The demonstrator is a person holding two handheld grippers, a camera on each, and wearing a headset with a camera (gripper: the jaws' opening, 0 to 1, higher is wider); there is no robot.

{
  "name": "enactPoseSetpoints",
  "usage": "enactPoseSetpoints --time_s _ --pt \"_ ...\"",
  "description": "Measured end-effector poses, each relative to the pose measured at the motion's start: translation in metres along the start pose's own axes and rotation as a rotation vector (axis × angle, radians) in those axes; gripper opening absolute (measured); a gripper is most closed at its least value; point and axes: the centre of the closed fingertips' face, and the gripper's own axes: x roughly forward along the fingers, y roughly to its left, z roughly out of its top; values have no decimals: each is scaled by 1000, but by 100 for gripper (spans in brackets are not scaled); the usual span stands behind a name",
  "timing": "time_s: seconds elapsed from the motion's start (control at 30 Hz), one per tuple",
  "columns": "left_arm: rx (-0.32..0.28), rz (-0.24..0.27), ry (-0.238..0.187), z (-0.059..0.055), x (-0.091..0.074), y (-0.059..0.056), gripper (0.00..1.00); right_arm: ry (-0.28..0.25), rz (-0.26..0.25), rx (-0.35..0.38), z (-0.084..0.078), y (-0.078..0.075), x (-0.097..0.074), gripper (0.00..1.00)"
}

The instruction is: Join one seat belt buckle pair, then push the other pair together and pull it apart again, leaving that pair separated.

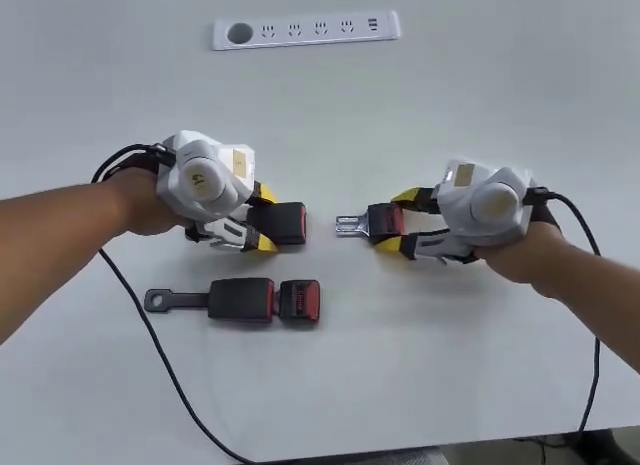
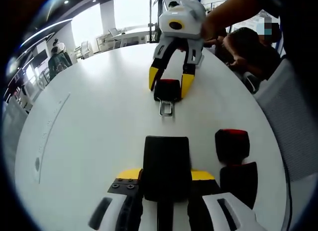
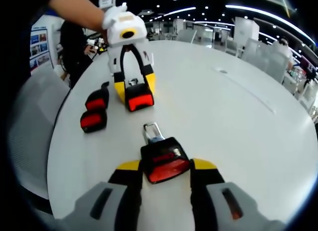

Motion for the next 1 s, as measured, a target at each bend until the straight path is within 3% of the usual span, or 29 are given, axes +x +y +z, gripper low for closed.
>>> enactPoseSetpoints --time_s 0.3,1.0 --pt "4 -2 1 1 -1 -1 35 7 -21 12 -13 -12 -16 37" --pt "18 -8 20 0 -2 -2 35 47 -13 9 -44 -28 -47 38"
